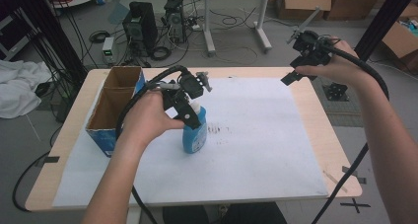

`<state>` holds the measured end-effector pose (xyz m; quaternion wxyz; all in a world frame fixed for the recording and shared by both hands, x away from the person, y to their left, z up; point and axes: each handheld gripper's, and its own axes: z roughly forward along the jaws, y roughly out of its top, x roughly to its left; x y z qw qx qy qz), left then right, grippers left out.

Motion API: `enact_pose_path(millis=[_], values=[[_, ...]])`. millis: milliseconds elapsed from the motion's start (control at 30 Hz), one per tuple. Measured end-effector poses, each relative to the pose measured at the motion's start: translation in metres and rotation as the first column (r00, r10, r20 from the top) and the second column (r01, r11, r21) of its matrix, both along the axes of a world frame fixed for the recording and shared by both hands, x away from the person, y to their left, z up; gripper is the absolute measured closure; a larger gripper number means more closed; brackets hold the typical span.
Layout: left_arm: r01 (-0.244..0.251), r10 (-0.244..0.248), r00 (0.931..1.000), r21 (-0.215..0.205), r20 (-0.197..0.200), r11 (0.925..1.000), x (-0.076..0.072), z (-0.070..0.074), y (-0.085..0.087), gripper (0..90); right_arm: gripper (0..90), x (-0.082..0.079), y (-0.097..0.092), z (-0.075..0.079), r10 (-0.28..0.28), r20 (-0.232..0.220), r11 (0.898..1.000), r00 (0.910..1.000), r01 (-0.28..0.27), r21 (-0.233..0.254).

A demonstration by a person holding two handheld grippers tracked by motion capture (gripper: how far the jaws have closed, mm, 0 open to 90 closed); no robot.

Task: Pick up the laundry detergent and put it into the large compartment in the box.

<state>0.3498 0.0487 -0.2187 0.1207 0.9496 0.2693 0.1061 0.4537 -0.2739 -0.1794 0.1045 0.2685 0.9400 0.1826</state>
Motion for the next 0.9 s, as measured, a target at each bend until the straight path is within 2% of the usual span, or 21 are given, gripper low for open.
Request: enact_pose_path(millis=[67, 433, 700, 900], values=[[-0.008, 0.008, 0.9999, -0.009, -0.008, 0.9999, 0.002, -0.002, -0.001, 15.8, 25.0, 0.000, 0.001, 0.000, 0.000, 0.002, 1.000, 1.0000, 0.000, -0.001], [-0.067, 0.067, 0.9975, -0.004, -0.024, 0.9978, 0.016, -0.016, -0.003, 15.9, 25.2, 0.000, 0.000, -0.002, 0.000, 0.000, 1.000, 1.0000, 0.000, -0.003], [-0.080, 0.079, 0.9962, 0.000, -0.036, 0.9968, 0.024, -0.028, -0.008, 15.9, 25.2, 0.001, 0.000, -0.006, 0.001, -0.004, 1.000, 1.0000, -0.001, -0.004], [-0.097, 0.098, 0.9945, 0.026, -0.036, 0.9949, 0.029, -0.036, -0.012, 15.9, 25.2, 0.003, -0.001, -0.009, -0.002, -0.009, 1.000, 1.0000, 0.002, -0.004]])
